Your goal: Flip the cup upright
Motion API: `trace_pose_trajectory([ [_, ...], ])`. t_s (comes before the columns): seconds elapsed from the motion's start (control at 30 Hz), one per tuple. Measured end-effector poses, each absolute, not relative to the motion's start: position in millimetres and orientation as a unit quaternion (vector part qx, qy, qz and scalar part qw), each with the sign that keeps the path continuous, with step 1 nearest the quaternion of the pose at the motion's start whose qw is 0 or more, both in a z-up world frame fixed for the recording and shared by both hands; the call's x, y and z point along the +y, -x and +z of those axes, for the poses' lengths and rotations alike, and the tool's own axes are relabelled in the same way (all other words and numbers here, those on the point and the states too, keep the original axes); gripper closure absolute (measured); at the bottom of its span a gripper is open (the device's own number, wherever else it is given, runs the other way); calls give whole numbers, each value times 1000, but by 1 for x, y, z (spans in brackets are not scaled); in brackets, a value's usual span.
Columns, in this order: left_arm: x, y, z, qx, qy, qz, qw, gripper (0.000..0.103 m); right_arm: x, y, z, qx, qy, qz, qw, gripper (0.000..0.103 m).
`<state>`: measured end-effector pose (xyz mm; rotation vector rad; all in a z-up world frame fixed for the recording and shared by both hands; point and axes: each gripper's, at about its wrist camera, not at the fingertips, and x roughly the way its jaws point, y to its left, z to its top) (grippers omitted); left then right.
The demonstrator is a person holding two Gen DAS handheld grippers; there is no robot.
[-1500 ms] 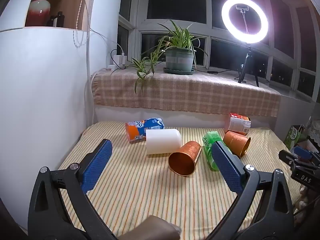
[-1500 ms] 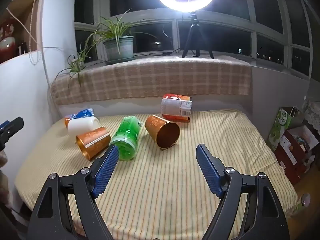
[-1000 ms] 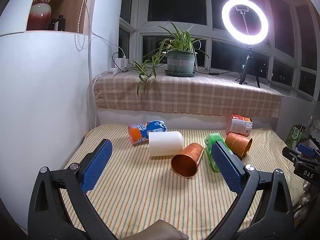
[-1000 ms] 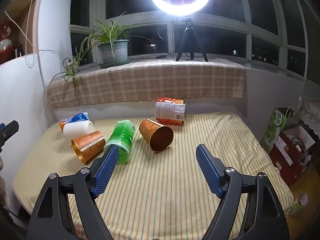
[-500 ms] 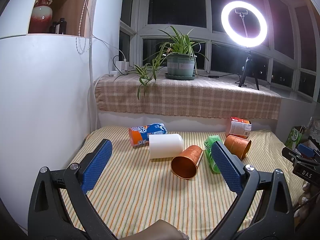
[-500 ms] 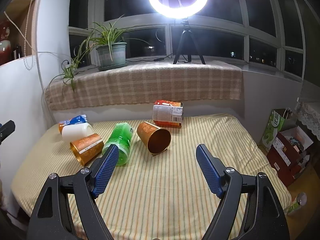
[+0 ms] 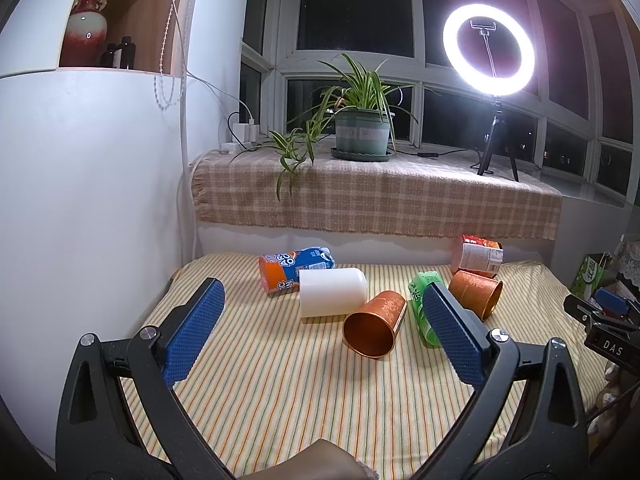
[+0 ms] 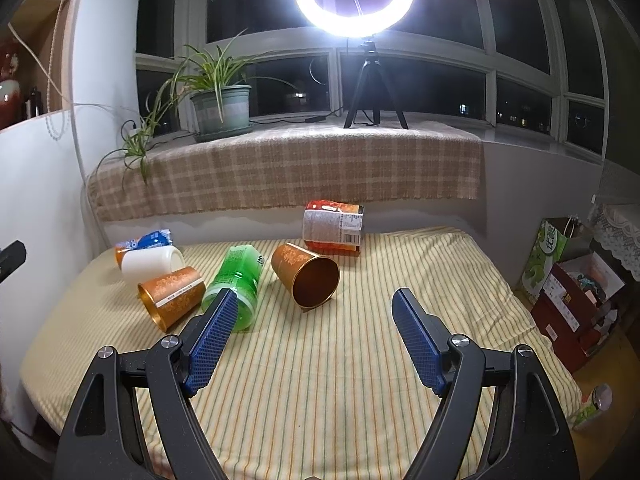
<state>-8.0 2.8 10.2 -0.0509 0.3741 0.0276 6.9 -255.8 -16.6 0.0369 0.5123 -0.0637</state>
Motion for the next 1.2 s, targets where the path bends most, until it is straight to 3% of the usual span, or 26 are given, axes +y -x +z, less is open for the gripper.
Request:
trace_pose_trajectory([
  [1.2,4,10,7,188,26,14,982,2,-251,-14,-23,263,-12,-27,964,24],
])
